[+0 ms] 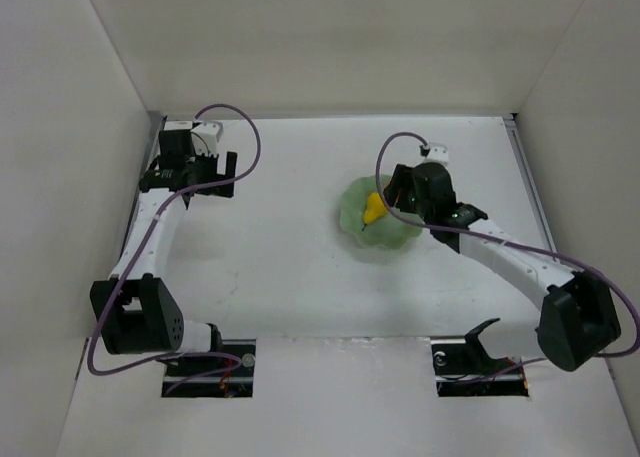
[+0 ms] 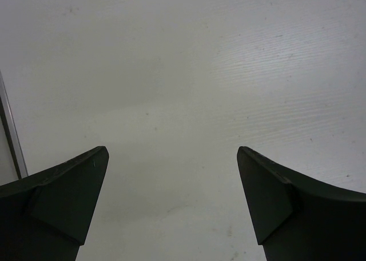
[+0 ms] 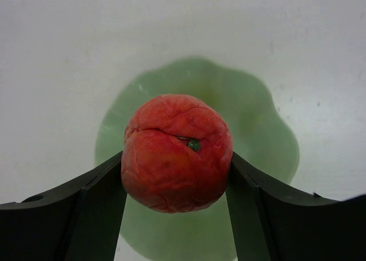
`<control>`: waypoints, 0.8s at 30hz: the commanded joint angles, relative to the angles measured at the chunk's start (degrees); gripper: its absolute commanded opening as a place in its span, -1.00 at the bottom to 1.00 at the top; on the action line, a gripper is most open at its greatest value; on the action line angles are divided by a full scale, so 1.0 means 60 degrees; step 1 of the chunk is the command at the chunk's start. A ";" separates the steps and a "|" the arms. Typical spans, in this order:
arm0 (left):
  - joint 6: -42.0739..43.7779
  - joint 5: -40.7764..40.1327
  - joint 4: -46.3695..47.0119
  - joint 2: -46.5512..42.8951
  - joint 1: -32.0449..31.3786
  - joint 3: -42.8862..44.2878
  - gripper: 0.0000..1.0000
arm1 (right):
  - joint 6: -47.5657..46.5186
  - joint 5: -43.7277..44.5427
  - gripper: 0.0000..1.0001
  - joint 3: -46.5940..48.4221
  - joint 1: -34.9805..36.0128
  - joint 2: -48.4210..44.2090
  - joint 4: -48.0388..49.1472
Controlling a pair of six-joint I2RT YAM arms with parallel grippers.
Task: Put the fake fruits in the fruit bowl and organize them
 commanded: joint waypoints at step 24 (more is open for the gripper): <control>-0.1394 -0.0338 0.1305 -0.1220 0.0669 -0.1284 1.00 | 0.0455 0.0617 1.00 -0.2809 -0.3129 -0.6694 -0.2694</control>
